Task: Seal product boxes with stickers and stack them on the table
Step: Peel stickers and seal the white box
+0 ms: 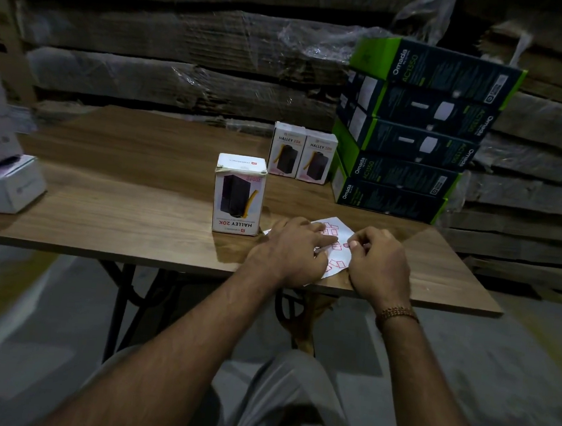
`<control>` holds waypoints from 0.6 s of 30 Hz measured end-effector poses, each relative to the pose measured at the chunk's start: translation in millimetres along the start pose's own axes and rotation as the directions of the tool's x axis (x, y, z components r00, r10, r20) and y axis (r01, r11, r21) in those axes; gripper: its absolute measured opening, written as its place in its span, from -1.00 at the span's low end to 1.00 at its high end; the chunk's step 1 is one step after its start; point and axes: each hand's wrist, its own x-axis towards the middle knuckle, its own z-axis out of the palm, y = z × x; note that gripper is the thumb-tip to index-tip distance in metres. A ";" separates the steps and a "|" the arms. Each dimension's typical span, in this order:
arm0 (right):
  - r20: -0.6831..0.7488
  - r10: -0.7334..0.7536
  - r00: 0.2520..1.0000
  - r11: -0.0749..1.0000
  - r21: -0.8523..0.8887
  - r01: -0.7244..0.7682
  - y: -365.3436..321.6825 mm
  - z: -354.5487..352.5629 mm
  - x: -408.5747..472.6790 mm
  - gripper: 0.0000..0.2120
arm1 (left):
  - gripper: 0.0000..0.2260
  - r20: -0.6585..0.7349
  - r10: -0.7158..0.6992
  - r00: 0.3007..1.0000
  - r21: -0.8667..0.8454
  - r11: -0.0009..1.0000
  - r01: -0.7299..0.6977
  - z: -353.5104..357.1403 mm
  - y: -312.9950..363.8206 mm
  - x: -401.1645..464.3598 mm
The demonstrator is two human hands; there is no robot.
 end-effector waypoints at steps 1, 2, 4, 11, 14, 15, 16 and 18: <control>-0.003 -0.001 1.000 1.000 0.006 0.001 0.1 -0.1 -0.5 -0.93 | -0.42 -0.003 -0.001 1.000 0.002 1.000 0.001 -0.2 0.0 -0.1; -0.003 0.001 1.000 1.000 0.013 -0.001 0.0 -0.2 -0.8 -0.93 | -0.45 -0.005 -0.002 1.000 0.003 1.000 0.002 -0.5 0.0 -0.5; -0.001 0.011 1.000 1.000 0.022 -0.011 -0.5 -0.4 -1.0 -0.91 | -0.42 -0.007 -0.003 1.000 0.007 1.000 0.003 -1.5 0.4 -1.0; 0.020 -0.007 1.000 0.999 0.042 0.006 -0.8 -0.7 -0.1 -0.88 | -0.43 -0.008 -0.009 1.000 -0.011 1.000 0.009 -2.8 0.7 -1.2; 0.025 -0.004 1.000 0.999 0.052 0.003 0.5 -2.1 0.9 -0.86 | -0.52 -0.004 -0.006 1.000 -0.007 1.000 0.006 -5.3 2.7 -2.5; 0.023 -0.005 1.000 0.998 0.060 0.004 0.9 -2.6 0.9 -0.86 | -0.53 -0.004 -0.007 1.000 -0.012 1.000 0.007 -6.0 3.3 -2.6; 0.021 -0.010 1.000 0.997 0.071 0.008 1.0 -3.0 0.6 -0.85 | -0.53 -0.004 -0.009 1.000 -0.018 1.000 0.009 -6.7 4.2 -3.2; 0.015 -0.018 1.000 0.995 0.097 0.017 1.1 -3.1 -0.6 -0.85 | -0.53 -0.005 -0.009 1.000 -0.032 0.999 0.009 -6.2 4.3 -3.8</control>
